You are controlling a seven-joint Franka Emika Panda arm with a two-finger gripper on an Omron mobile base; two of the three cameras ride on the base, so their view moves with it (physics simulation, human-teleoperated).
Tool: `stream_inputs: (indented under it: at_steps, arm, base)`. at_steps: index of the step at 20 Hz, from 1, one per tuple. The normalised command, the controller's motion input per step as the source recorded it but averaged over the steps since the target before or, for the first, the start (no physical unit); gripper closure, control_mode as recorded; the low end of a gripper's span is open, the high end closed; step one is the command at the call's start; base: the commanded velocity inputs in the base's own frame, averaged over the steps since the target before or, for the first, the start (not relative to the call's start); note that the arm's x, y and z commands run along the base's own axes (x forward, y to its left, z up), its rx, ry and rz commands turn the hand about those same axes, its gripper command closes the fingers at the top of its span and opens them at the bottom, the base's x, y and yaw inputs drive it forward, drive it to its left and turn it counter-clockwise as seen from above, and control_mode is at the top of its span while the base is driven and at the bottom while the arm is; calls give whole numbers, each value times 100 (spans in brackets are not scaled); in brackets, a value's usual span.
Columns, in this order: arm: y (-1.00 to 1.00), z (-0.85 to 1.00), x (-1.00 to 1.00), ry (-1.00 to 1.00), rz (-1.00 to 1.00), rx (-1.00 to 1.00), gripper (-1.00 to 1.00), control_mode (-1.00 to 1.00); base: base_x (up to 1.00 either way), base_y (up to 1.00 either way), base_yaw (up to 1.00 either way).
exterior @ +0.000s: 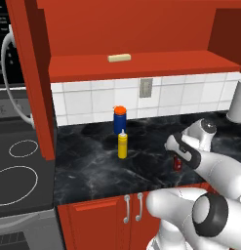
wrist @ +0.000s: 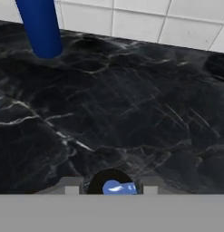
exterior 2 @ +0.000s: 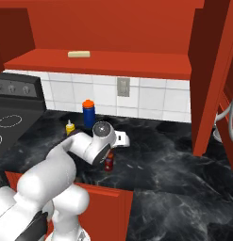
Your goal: Pick the condiment bottle and mustard from the counter and place them in the cabinet.
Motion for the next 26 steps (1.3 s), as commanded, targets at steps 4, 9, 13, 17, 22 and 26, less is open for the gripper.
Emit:
stream_inputs:
  at_steps: [4, 9, 13, 17, 22, 26]
  arm:
    - [5, 87, -1, -22, -8, 10, 100, -100]
    - [0, 100, -7, -19, -5, 5, 100, -100]
    - [6, 100, -6, -18, -6, 2, 100, -100]
    - [5, 100, -2, -16, -6, 1, 100, -100]
    - [0, 100, 0, -14, -4, 0, 100, -100]
    - [0, 100, -10, -9, -2, -2, 100, -100]
  base:
    - [0, 0, 0]
    - [0, 0, 0]
    - [0, 0, 0]
    - [0, 0, 0]
    - [0, 0, 0]
    - [0, 0, 0]
